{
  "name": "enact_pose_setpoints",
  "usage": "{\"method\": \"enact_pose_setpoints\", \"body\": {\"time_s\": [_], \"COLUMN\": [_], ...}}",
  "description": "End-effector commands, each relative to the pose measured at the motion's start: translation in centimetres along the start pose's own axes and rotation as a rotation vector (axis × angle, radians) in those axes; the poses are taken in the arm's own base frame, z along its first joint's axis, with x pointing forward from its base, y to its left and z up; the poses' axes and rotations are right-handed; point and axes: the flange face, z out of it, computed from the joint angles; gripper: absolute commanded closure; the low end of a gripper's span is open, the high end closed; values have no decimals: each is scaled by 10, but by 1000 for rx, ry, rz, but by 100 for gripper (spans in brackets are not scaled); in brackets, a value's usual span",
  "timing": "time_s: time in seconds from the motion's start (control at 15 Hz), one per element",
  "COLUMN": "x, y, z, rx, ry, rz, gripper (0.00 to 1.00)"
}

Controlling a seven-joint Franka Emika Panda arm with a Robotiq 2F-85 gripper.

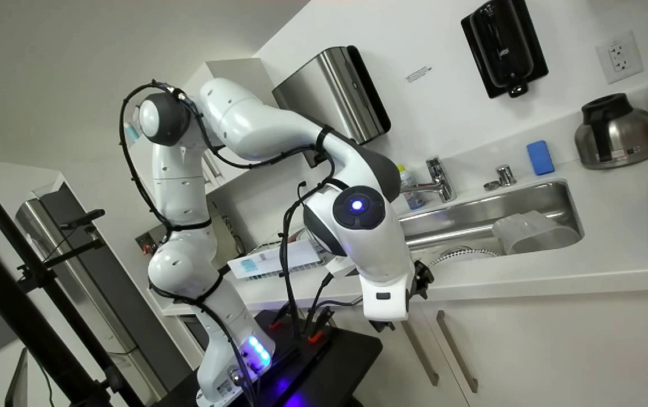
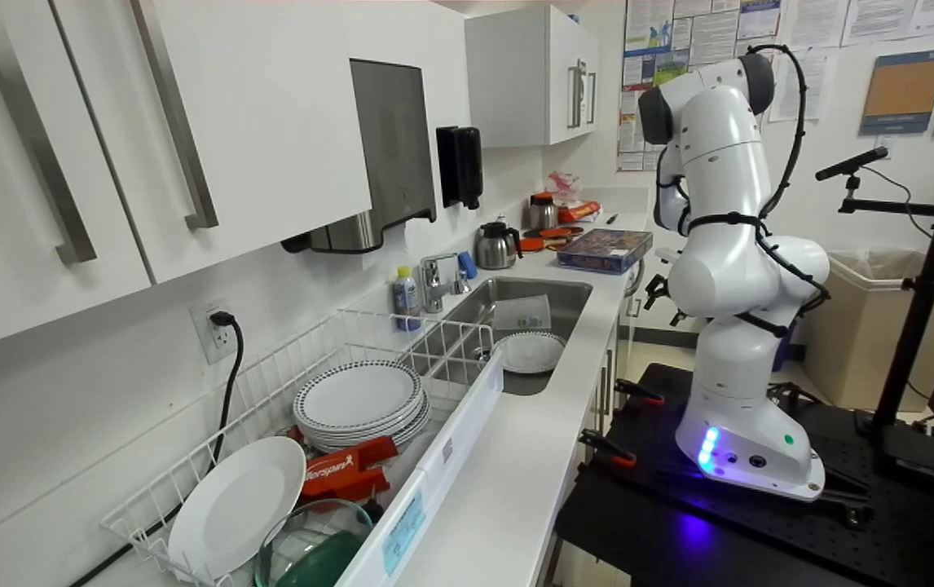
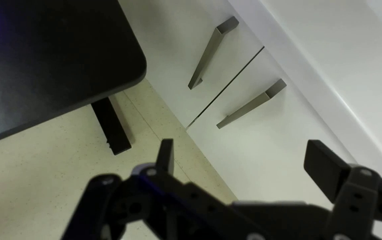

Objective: Open the bottom cabinet to your right

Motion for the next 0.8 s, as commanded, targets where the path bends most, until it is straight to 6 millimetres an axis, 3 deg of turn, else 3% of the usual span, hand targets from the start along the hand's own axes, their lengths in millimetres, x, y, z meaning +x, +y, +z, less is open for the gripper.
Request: {"method": "enact_pose_setpoints", "body": {"time_s": [0.0,0.47,0.73], "x": [7,79,113], "y": [0,39,60], "z": [2,27,78], "rx": [-5,17,75], "ry": [-2,-127,-253], "rz": [25,202,297], "gripper": [0,0,0]}}
